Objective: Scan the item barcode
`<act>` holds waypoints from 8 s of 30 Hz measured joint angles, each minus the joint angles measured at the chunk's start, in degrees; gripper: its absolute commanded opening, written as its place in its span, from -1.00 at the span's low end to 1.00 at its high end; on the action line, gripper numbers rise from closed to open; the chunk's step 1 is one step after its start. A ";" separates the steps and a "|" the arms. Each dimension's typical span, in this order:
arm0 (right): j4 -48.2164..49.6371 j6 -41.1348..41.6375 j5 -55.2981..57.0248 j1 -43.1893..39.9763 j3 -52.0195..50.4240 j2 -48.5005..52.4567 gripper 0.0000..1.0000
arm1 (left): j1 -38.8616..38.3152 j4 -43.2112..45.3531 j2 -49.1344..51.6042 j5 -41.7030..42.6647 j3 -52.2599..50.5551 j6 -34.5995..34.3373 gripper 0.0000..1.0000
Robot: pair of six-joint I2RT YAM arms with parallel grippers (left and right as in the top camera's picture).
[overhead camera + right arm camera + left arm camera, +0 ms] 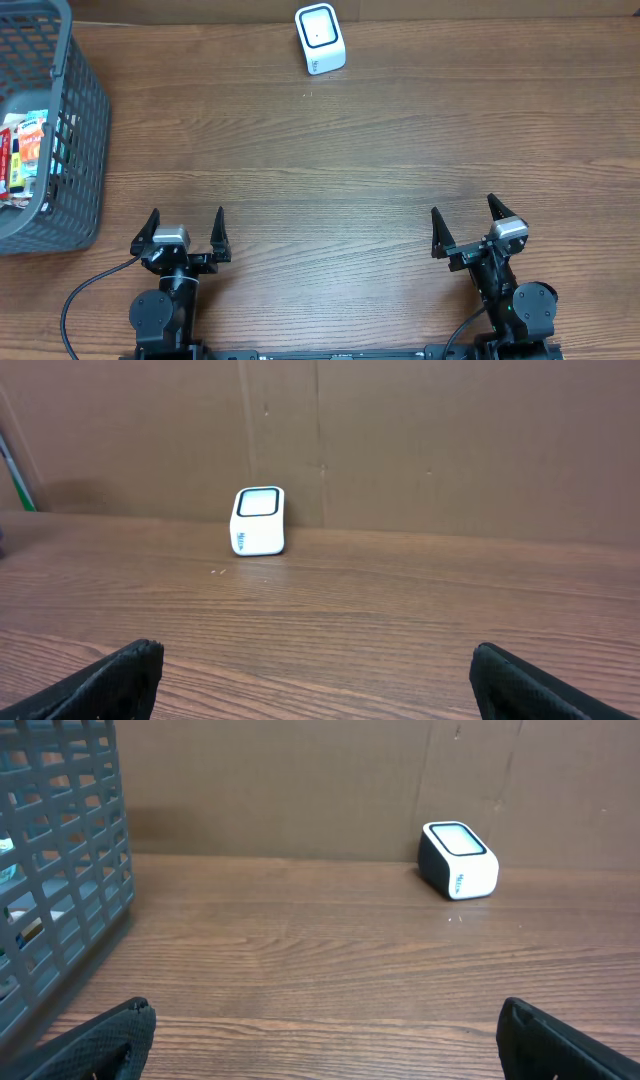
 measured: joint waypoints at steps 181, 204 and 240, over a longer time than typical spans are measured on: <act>-0.04 0.07 0.00 0.00 0.00 -0.02 1.00 | 0.00 42.10 3.69 -2.56 22.25 17.53 0.99; -0.04 0.04 -0.02 0.00 0.00 -0.07 1.00 | 0.00 10.91 53.88 -3.56 95.03 23.08 1.00; -0.02 0.04 0.00 0.00 0.00 -0.07 1.00 | 28.13 -59.41 96.65 -18.05 126.55 6.95 0.99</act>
